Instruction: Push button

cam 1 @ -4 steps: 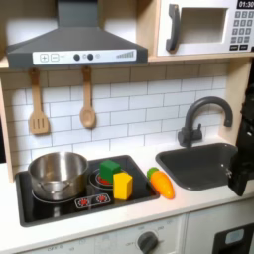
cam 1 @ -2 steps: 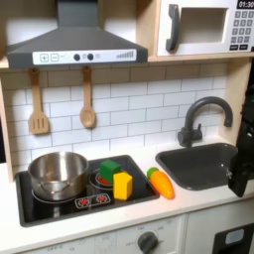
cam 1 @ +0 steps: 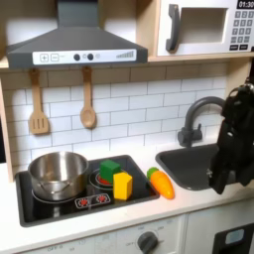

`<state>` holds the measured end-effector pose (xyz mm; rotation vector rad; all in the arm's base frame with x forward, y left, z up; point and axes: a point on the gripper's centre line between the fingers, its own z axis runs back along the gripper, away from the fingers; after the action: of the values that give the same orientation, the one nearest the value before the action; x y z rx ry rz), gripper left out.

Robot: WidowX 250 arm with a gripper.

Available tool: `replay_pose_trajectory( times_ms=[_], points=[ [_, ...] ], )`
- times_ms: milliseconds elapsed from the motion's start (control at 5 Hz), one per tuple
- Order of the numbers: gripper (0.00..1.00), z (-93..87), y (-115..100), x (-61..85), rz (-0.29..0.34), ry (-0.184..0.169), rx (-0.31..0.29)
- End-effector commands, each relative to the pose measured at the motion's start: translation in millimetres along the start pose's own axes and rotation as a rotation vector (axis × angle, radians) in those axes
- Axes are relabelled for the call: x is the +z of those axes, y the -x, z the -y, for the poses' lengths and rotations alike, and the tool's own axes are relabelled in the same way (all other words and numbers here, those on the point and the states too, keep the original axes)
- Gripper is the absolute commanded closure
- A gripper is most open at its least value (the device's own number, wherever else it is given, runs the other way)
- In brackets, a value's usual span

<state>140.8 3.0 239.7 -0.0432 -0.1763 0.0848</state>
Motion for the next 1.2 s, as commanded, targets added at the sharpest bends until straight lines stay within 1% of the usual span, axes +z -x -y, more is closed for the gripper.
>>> replay_pose_trajectory(
  times_ms=[0,200,400,800,1000],
  points=[
    [1.0,-25.2,-28,2.9,0.149,-0.03,0.071],
    [1.0,-33.3,-43,11.7,0.205,-0.019,0.072],
    [1.0,-38.3,-57,29.9,0.258,-0.013,0.079],
    [1.0,-43.6,-79,63.0,0.37,-0.021,0.072],
    [1.0,-48.1,-91,74.0,0.426,-0.021,0.07]
  ],
)
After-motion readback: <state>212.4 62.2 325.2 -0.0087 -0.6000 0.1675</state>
